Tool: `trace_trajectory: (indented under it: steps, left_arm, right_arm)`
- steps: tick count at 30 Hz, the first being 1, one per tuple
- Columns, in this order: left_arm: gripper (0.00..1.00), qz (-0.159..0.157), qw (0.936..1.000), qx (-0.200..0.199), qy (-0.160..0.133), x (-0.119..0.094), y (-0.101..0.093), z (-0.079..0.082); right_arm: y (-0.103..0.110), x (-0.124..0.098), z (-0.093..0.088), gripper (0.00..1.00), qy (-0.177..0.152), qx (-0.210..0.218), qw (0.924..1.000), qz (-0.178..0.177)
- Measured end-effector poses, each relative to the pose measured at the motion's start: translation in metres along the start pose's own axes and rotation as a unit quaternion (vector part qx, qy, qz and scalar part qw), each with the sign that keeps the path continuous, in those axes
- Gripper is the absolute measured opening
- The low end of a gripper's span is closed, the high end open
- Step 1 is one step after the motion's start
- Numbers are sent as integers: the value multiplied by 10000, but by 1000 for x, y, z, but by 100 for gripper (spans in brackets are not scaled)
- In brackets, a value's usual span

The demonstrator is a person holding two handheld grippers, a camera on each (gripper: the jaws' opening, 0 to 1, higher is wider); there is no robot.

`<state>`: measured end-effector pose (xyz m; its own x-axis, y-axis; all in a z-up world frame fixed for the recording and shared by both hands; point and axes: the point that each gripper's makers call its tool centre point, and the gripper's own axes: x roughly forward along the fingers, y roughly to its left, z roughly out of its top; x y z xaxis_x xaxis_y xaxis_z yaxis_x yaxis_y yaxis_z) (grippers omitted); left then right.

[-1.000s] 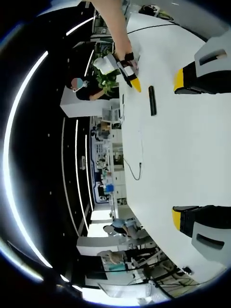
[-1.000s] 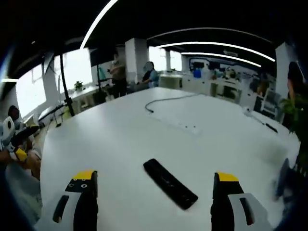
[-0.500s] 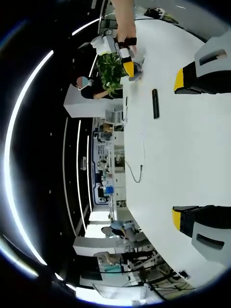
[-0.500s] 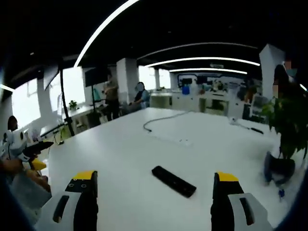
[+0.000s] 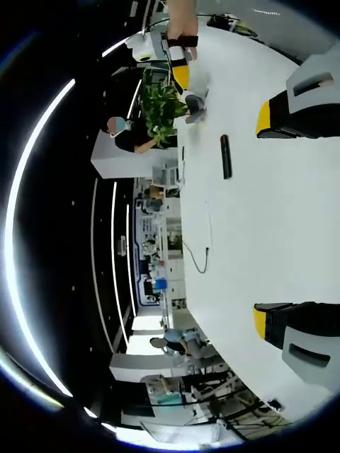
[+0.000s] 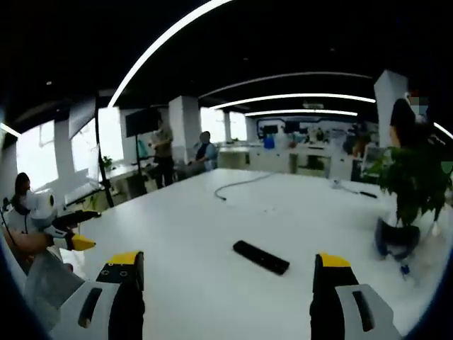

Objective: Press the specified remote control buttons in sequence, fully releasing each button before pressing the next.

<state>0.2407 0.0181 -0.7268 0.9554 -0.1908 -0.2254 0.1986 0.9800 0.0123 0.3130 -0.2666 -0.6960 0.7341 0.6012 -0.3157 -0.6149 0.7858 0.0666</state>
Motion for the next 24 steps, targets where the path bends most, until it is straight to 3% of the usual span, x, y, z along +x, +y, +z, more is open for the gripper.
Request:
trace_trajectory:
  steps: [7, 13, 22, 24]
  left_arm:
    - [100, -19, 10000, 5, -3, -1, 0, 0]
    - [100, -48, 10000, 8, 8, -1, -1, 0]
    - [100, -42, 10000, 23, 28, 0, -1, -1]
    - [100, -34, 10000, 1, 21, 0, -1, -1]
  right_arm:
    - [18, -20, -24, 99, -28, 280, 9996, -46]
    - [18, -31, -42, 99, 81, 408, 9990, -180]
    - [13, -56, -67, 99, 378, -93, 9974, -612]
    - [10, -57, -59, 99, 306, -186, 9963, -782]
